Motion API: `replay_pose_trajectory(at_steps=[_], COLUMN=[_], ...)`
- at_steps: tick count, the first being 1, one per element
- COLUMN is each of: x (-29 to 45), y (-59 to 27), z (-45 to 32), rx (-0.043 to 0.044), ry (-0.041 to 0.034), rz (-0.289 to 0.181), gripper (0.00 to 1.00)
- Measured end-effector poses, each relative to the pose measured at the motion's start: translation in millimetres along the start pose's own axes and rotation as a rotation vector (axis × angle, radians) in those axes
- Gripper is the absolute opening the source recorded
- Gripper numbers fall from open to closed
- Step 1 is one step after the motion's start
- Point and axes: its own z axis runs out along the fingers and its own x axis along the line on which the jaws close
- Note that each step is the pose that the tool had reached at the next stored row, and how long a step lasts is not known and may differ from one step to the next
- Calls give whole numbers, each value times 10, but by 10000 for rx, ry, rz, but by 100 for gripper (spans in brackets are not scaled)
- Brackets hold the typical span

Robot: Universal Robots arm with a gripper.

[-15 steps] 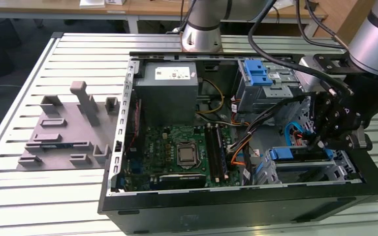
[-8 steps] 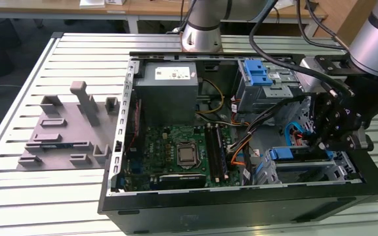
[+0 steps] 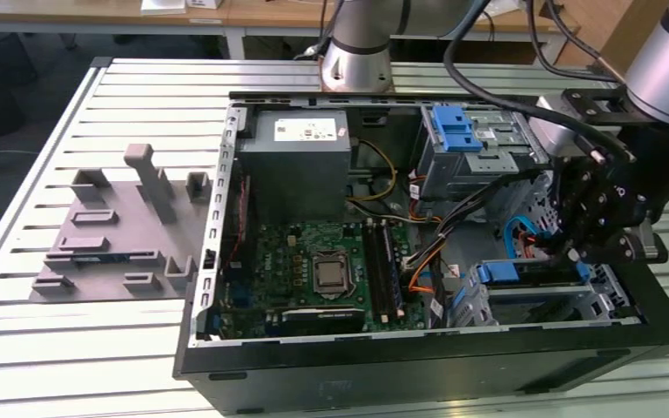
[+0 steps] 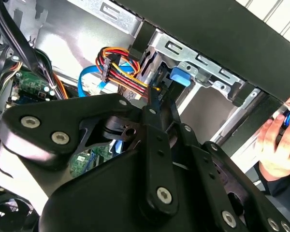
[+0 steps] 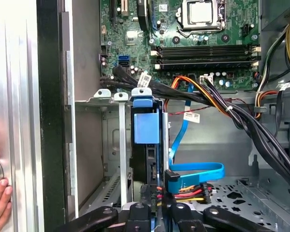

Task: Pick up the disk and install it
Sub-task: 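Insert the first disk wire, then insert the second disk wire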

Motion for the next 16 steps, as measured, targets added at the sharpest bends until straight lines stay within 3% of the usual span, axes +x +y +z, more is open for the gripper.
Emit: replay_pose_trajectory(at_steps=[2, 5, 16], x=[1, 1, 3], y=[0, -1, -1], z=[-13, -21, -33], rx=[-17, -20, -20], ry=[0, -1, 6], rz=[-1, -1, -2], gripper=[23, 11, 11])
